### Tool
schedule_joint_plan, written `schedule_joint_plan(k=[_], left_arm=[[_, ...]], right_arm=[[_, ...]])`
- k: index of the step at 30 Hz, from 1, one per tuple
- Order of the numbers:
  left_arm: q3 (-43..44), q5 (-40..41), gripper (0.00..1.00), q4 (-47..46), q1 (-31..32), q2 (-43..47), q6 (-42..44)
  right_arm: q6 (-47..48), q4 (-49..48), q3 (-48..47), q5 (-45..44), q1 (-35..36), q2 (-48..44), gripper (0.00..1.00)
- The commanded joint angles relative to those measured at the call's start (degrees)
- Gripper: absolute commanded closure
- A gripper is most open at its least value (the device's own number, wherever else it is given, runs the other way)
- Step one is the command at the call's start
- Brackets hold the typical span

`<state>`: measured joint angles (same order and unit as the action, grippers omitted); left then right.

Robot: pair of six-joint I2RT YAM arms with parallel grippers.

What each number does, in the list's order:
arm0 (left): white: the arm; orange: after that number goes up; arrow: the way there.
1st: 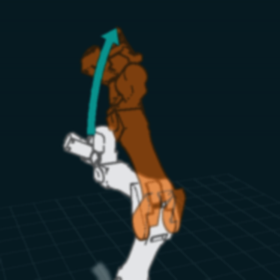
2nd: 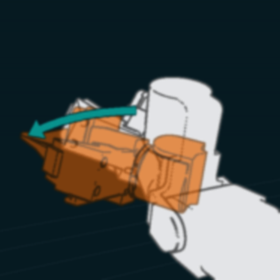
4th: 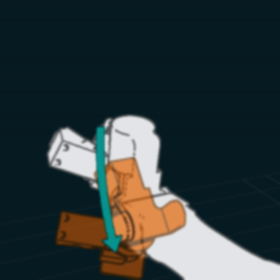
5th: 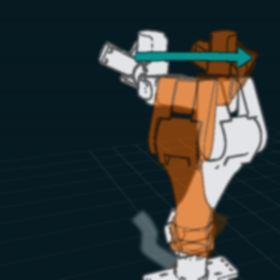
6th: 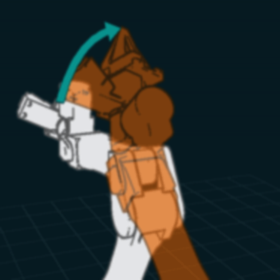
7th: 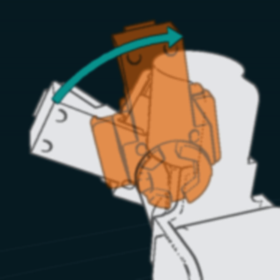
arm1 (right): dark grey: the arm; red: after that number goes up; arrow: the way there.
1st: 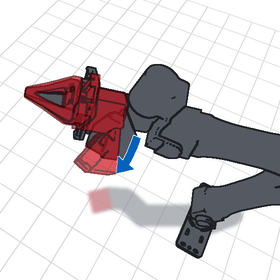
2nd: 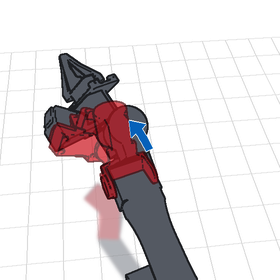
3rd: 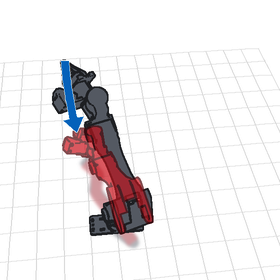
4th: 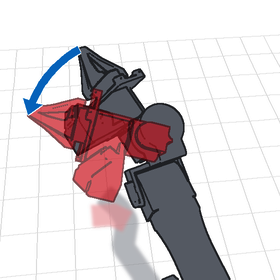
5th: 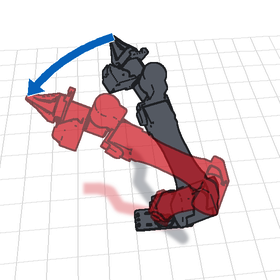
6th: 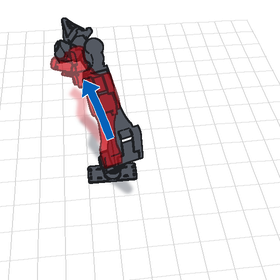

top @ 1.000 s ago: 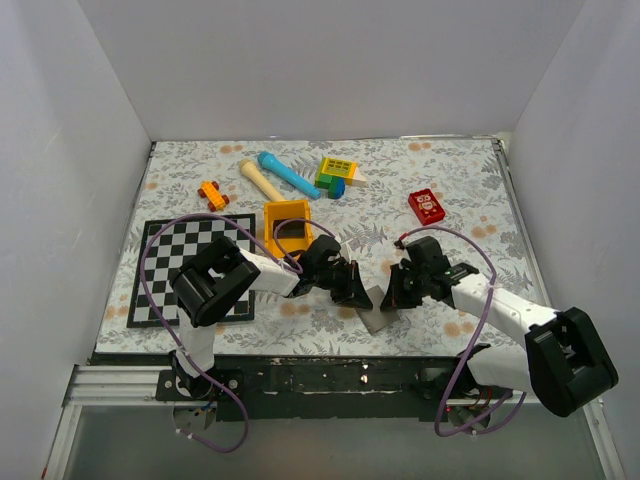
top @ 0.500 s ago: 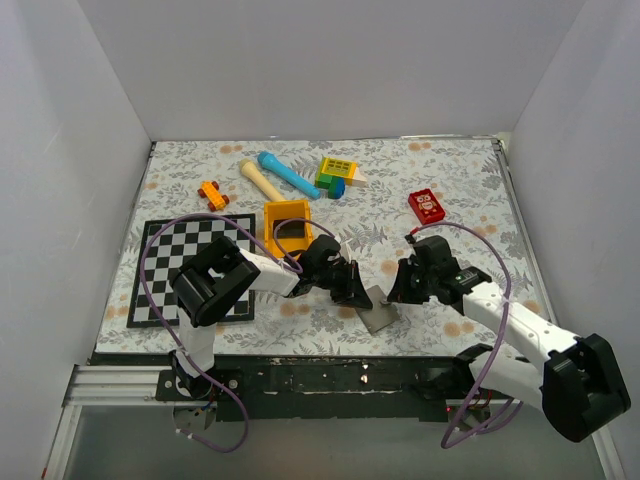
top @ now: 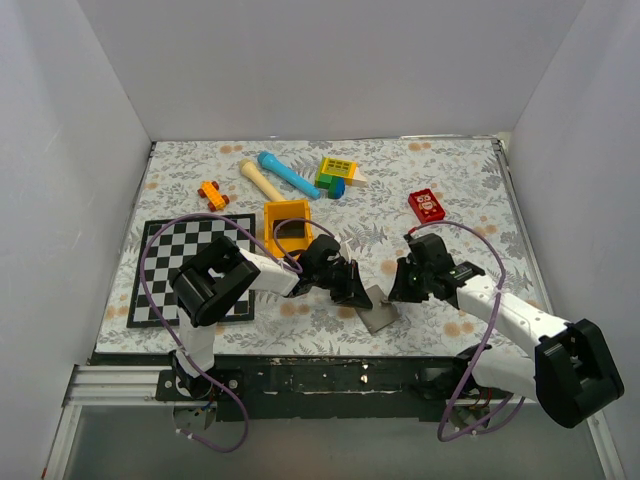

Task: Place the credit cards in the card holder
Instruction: Close the card holder at the center of the board.

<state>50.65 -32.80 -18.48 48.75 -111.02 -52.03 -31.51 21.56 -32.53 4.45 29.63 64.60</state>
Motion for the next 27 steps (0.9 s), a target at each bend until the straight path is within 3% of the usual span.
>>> schedule_joint_plan(k=[1, 11, 27], left_arm=[[-0.73, 9.24, 1.00, 5.38, -1.99, -1.92, 3.34], [-0.73, 8.98, 1.00, 5.03, -2.17, -2.18, 3.25], [-0.38, 8.54, 1.00, 5.12, -2.17, -2.53, 3.34]], right_arm=[[0.22, -3.01, -2.09, 1.17, -0.01, 1.23, 0.80], [1.36, -4.95, -2.01, 4.43, -0.01, 2.73, 0.79], [1.45, -5.30, -2.71, 1.26, -0.10, 2.28, 0.79]])
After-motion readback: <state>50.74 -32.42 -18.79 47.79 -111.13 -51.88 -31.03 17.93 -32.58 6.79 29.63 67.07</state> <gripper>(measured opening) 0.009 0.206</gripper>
